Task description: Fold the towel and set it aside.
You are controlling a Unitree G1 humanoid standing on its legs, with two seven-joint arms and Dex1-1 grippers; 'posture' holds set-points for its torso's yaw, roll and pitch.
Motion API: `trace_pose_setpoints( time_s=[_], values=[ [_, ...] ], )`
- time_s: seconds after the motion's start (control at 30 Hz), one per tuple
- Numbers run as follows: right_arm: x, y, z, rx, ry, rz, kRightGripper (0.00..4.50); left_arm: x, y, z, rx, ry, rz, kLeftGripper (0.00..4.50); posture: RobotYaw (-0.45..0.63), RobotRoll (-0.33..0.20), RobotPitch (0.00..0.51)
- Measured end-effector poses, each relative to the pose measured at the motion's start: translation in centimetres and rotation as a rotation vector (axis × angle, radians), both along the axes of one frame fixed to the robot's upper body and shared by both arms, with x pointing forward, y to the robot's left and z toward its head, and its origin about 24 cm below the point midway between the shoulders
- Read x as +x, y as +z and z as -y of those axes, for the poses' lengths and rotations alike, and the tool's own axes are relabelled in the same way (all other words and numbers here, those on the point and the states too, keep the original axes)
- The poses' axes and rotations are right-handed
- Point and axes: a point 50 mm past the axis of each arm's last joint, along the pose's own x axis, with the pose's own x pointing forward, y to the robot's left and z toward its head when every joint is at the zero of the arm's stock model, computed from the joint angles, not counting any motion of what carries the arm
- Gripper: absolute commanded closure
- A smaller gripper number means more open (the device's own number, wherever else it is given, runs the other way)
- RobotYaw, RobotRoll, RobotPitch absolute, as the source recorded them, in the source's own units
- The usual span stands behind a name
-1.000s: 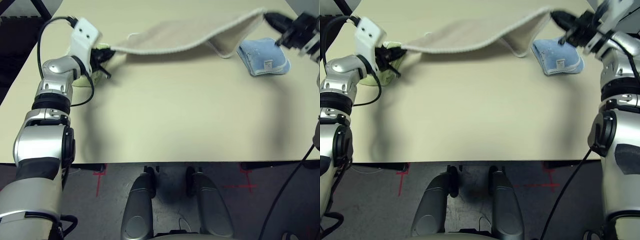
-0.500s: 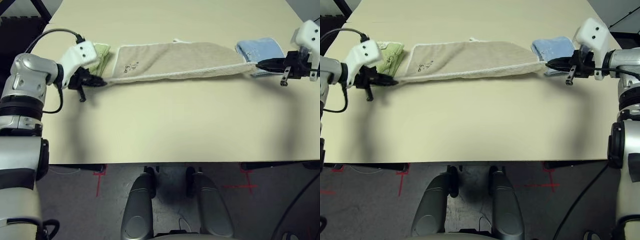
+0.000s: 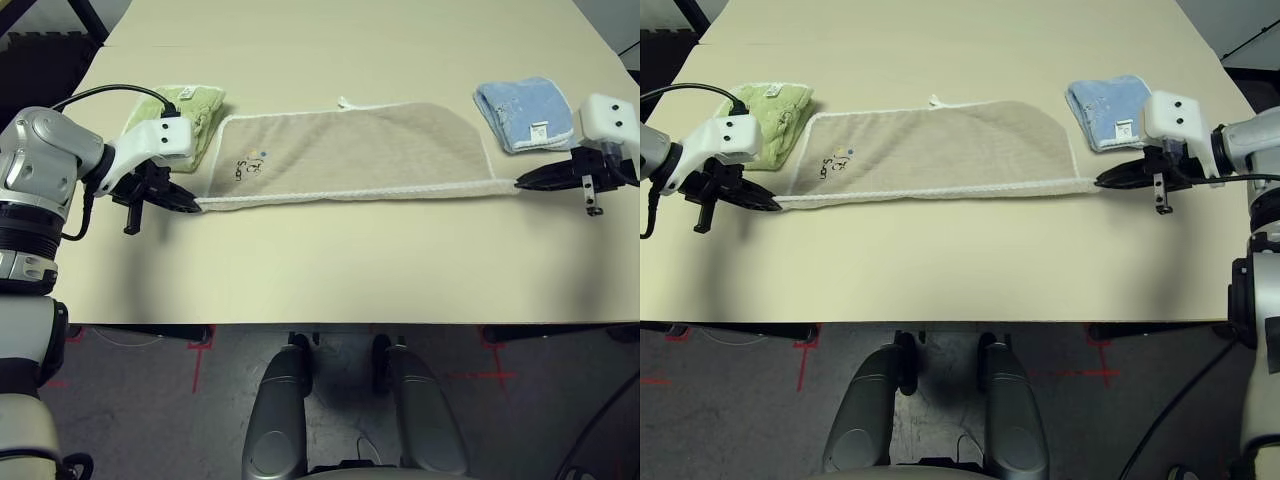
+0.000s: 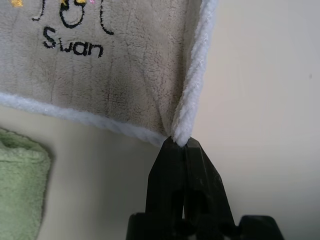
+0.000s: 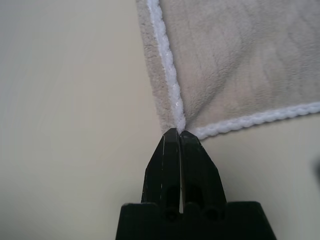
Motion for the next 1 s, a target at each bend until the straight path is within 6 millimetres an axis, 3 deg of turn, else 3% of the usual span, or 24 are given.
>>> trace_pose_setpoints(
  time_s=[0.37, 0.6, 0.83, 1.0],
  values=[
    [-0.8, 0.8, -0.3, -0.009, 0.045, -0.029, 4.5, -0.5, 1.0, -0.5, 0.064, -0.037, -0.022, 4.48, 0.01, 0.0, 0.288],
    [-1.3, 1.1, -0.8, -0.013, 0.055, -0.092, 4.5, -0.1, 0.6, -0.7, 0.07, -0.036, -0.023, 4.48, 0.0, 0.0, 0.29],
    [-1.1, 1.5, -0.7, -0.085, 0.058, -0.087, 4.5, 0.0, 1.2, -0.1, 0.05, -0.033, -0.032, 4.48, 0.0, 0.0, 0.288],
    [-0.4, 1.5, 0.1, -0.16, 0.026, -0.067, 4.5, -0.2, 1.3, 1.4, -0.079, -0.023, -0.086, 4.48, 0.0, 0.0, 0.287]
  ],
)
